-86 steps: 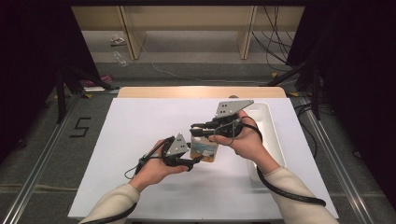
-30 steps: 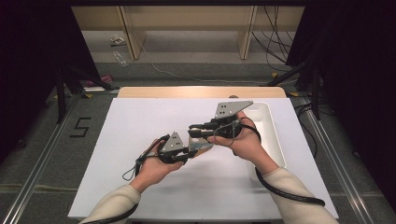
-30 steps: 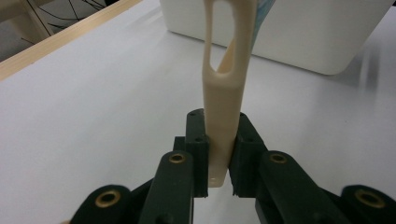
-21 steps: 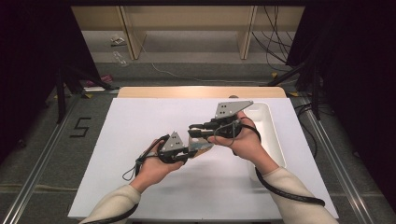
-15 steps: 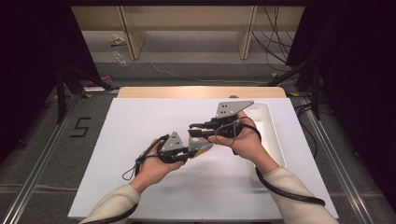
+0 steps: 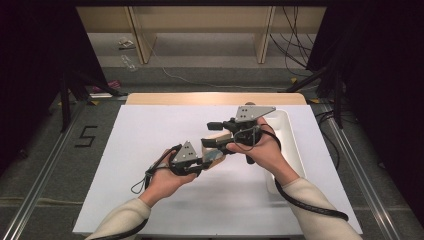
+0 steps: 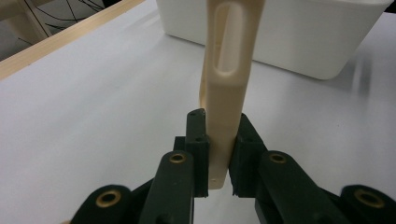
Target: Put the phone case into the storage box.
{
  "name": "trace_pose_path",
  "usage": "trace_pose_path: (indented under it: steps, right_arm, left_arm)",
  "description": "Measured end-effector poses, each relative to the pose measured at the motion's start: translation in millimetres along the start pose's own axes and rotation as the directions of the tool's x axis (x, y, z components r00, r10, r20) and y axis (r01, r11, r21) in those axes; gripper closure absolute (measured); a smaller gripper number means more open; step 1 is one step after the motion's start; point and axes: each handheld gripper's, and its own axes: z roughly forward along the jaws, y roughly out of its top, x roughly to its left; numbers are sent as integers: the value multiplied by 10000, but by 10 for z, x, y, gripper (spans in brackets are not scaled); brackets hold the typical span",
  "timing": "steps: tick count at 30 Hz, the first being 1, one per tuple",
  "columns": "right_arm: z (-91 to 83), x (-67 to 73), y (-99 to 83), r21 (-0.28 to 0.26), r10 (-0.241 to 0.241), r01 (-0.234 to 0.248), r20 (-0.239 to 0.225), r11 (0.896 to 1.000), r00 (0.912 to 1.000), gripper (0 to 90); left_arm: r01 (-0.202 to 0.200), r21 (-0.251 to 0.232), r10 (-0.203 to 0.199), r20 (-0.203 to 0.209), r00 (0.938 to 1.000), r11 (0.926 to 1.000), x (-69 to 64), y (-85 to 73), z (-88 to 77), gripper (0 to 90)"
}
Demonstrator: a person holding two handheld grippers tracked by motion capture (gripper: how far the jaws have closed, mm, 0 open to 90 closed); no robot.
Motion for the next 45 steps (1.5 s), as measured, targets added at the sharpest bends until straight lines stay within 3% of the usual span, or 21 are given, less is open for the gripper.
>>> trace_pose_path:
  steps: [9, 16, 18, 26, 30, 45]
  right_arm:
    - [-93, -24, 22, -1057, 318, -236, 765, 9941, 9966, 214]
    - [-95, -11, 7, -879, 365, -225, 1614, 9959, 9862, 3]
    - [-76, -7, -19, -808, 356, -207, 1875, 9965, 9816, 1]
    - [14, 25, -104, -783, 461, -265, 2598, 9966, 9646, 1]
    - [53, 50, -130, -850, 503, -270, 2862, 9960, 9569, 0]
    - [189, 169, -172, -963, 611, -315, 3216, 9949, 9449, 0]
  left_arm:
    - [267, 7, -267, -321, 9991, 9996, 25, -19, -8, 797]
    - [929, -121, -936, -871, 9918, 9956, 57, -27, -36, 795]
    - [1207, -193, -1221, -1067, 9868, 9925, 61, -23, -49, 794]
    - [1727, -306, -1754, -1801, 9679, 9845, 55, -2, -88, 794]
    - [1855, -336, -1884, -1983, 9619, 9821, 40, 9, -92, 794]
    - [1911, -200, -1909, -2161, 9575, 9814, -17, 34, -60, 795]
